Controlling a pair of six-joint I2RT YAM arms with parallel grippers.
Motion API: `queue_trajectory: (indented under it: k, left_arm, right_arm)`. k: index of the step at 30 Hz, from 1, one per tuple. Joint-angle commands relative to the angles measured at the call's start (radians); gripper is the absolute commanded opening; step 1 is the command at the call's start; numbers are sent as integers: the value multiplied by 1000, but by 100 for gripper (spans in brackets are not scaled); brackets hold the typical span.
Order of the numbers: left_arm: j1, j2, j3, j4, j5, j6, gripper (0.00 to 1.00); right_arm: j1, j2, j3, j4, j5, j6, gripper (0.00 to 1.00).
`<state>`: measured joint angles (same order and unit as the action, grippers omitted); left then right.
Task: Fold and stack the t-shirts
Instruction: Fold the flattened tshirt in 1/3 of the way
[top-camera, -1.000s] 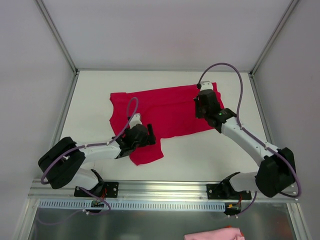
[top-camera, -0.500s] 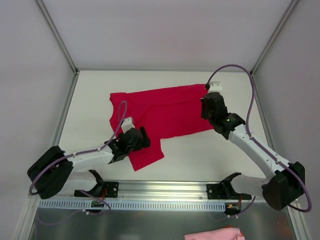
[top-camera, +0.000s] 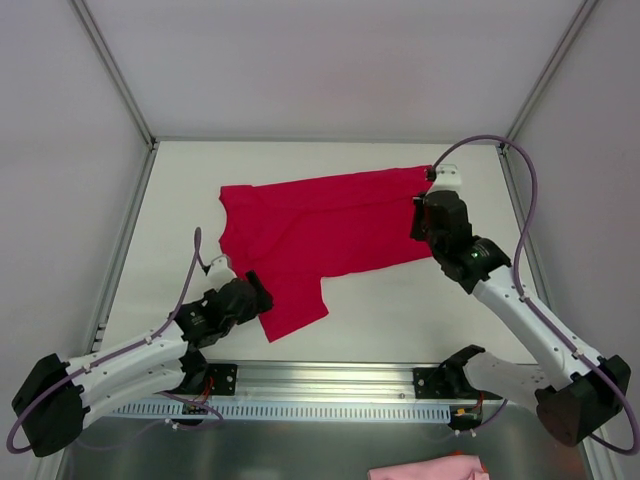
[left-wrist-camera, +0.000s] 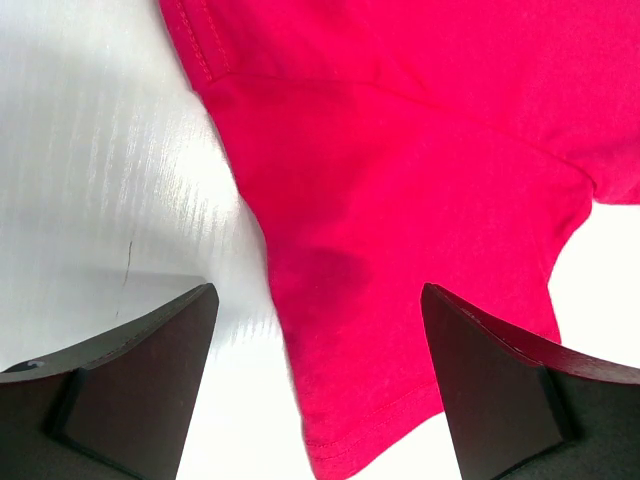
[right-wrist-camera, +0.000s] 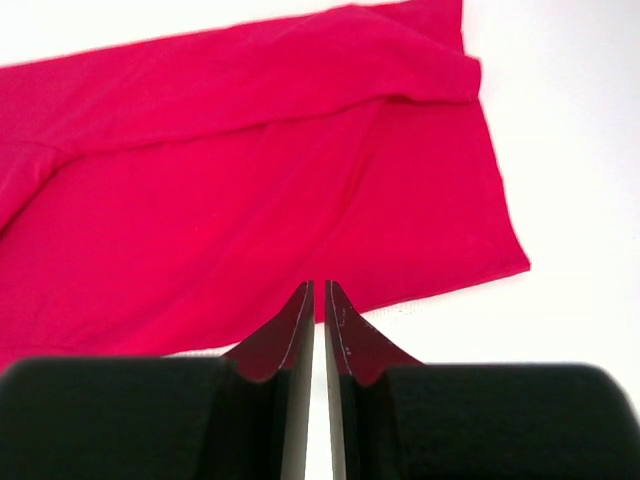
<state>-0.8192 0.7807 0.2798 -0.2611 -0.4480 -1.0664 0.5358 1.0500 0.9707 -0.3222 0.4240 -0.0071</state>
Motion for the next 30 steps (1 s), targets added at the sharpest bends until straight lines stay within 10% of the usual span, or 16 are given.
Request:
queue_trajectory:
  k: [1,9,10,16,30]
  left_arm:
    - [-9,-20,1,80,-8,63,84]
    - [-12,64,212,189,-89,235,77]
    - [-12,139,232,227,-95,249,55]
    - [-9,431,308,399,-60,276,0]
    - [64,824,409,573,66,292,0]
  right_arm:
    - [15,21,-27,29,-33,29,12]
    - [35,145,-61,123,-131,33,1]
    - [44,151,-69,133,-133,35,1]
    - [72,160,-119,152,-102,29,1]
    - [122,100,-193,178,-77,24,1]
